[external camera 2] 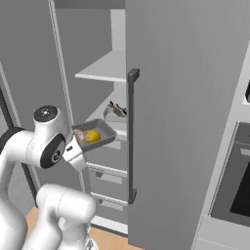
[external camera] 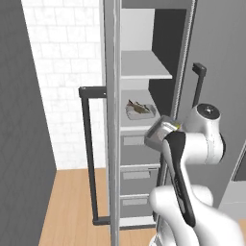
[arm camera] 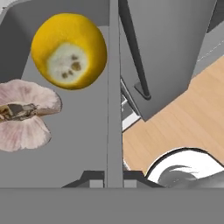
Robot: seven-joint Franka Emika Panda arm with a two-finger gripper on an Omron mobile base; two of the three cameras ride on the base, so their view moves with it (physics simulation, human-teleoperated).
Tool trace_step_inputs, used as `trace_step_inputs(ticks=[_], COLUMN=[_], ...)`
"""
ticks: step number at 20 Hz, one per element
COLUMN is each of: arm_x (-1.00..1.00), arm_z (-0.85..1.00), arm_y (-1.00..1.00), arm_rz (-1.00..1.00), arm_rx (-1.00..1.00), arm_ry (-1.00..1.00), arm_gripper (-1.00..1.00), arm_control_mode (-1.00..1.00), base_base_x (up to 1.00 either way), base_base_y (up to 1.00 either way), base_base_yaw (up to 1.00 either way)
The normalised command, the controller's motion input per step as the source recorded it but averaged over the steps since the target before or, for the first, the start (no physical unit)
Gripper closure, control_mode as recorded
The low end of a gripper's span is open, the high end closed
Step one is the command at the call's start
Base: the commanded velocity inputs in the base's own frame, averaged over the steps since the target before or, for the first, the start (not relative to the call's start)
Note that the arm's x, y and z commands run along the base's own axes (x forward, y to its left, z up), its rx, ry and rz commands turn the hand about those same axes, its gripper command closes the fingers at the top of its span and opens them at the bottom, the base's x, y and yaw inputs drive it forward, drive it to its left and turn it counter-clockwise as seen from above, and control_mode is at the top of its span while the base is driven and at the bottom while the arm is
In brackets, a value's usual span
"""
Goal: Take the meat container that has the fish and place it on the second highest rack of the freezer. Then take the vegetable container that has the lemon and garlic and place it on the highest rack of the freezer.
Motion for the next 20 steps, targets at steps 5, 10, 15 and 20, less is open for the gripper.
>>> trace_step_inputs(ticks=[5, 10, 15, 20], arm_x=[-0.21, -0.2, -0.02, 0.1], arm_z=[0.39, 0.43, 0.49, 0.36], arm_y=[0.0, 0.0, 0.0, 0.0], arm_rz=[-0.28, -0.25, -0.17, 0.01], arm_rx=[0.0, 0.0, 0.0, 0.03], arm_ry=[-0.03, 0.0, 0.0, 0.0], arm_gripper=[1.0, 1.0, 1.0, 1.0], arm_control_mode=[-1.0, -1.0, -1.0, -1.0], base_base_x=[0.0, 0.0, 0.0, 0.0], base_base_y=[0.0, 0.0, 0.0, 0.0], base_base_yaw=[0.0, 0.0, 0.0, 0.0])
